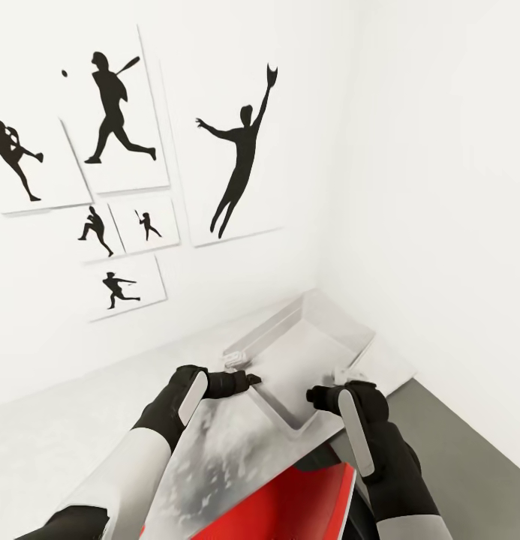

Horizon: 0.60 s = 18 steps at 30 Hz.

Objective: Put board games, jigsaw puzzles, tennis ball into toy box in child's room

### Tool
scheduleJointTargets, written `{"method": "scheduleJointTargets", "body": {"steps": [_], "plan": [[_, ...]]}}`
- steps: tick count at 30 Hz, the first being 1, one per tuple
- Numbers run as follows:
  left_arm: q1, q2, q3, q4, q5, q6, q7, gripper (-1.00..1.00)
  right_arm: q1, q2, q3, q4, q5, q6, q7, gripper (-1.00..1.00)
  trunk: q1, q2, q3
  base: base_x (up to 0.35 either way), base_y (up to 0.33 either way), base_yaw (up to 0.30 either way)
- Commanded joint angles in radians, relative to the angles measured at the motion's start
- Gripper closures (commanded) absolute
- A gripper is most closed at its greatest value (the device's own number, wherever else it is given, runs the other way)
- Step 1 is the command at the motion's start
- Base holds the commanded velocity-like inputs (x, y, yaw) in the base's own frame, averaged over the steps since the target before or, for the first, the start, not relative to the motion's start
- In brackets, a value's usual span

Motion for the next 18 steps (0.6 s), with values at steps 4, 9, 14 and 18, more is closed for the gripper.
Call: {"method": "scheduleJointTargets", "body": {"steps": [4, 9, 14, 18], "plan": [[-0.001, 0.0, 0.0, -0.001, -0.001, 0.004, -0.002, -1.0, -0.001, 0.0, 0.0, -0.001, -0.011, 0.003, -0.009, -1.0, 0.001, -0.002, -0.003, 0.0, 0.0, 0.0], [-0.001, 0.0, 0.0, -0.001, 0.0, 0.004, -0.002, -1.0, -0.001, 0.0, 0.0, 0.0, -0.011, 0.003, -0.009, -1.0, 0.001, -0.002, -0.003, 0.0, 0.0, 0.0], [-0.001, 0.0, 0.0, -0.001, 0.0, 0.004, -0.002, -1.0, -0.001, 0.0, -0.001, 0.005, -0.011, 0.003, -0.009, -1.0, 0.001, -0.002, -0.004, 0.0, 0.0, 0.0], [-0.001, 0.0, 0.0, -0.001, 0.0, 0.004, -0.002, -1.0, -0.001, 0.0, -0.003, 0.017, -0.011, 0.002, -0.011, -1.0, 0.001, -0.002, -0.004, 0.0, 0.0, 0.0]]}}
